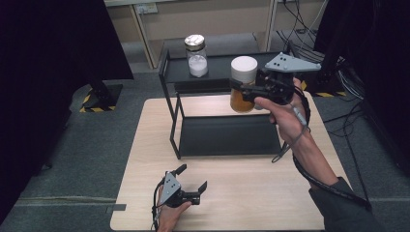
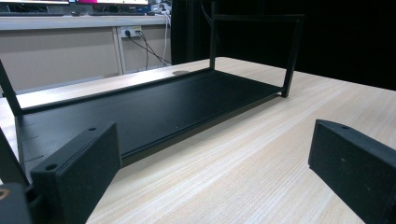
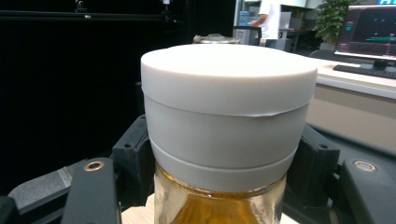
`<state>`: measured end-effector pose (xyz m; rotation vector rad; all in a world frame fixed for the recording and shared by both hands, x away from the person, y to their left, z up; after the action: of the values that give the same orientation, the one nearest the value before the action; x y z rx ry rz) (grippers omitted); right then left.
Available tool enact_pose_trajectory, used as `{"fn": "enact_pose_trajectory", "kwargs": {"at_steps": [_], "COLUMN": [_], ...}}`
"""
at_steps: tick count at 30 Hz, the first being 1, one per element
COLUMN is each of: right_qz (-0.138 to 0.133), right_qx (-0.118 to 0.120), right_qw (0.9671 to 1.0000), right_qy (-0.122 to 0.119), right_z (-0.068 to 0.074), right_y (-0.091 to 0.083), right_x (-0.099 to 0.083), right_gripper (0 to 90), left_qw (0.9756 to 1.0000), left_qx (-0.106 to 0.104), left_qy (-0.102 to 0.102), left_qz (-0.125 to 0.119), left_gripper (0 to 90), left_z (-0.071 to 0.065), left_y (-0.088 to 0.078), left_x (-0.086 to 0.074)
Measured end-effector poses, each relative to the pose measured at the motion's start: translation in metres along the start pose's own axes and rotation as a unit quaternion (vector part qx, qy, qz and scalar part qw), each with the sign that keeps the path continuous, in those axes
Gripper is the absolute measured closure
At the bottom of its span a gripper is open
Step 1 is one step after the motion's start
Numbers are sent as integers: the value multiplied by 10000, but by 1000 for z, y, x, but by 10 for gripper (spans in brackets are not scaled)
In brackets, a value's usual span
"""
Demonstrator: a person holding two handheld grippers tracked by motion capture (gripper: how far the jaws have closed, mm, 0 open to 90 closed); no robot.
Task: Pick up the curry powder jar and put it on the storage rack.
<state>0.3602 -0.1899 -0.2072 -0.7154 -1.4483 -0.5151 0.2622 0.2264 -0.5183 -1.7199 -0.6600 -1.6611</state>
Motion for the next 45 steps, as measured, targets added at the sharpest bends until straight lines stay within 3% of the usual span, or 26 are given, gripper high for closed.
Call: {"fn": "enact_pose_trajectory", "kwargs": {"at_steps": [26, 45], "right_qz": [34, 46], "right_qx": [-522, -1035], "right_qw": [9986, 9944], "right_qy": [123, 203], "right_z": [-21, -30], "right_y": [26, 58], "right_x": [45, 55], "right_gripper": [355, 355], "left_qw": [10000, 10000], "left_qx": [-12, -55], "left_qy": [18, 18], "left_qz": [-25, -40], "left_gripper": [18, 18], "left_z": [-1, -1], "left_y": [0, -1], "left_x": [0, 0]}}
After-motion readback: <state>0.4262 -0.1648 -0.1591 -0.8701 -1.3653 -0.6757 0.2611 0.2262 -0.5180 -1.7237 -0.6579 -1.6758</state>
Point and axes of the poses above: each handheld gripper's, and its own axes: y roughly forward along the jaws, x roughly out of its top, z roughly to its left, the point moved 6 cm from there along y, roughly forward along the jaws, and after that the axes turned 1 degree about y, right-handed, at the moved point
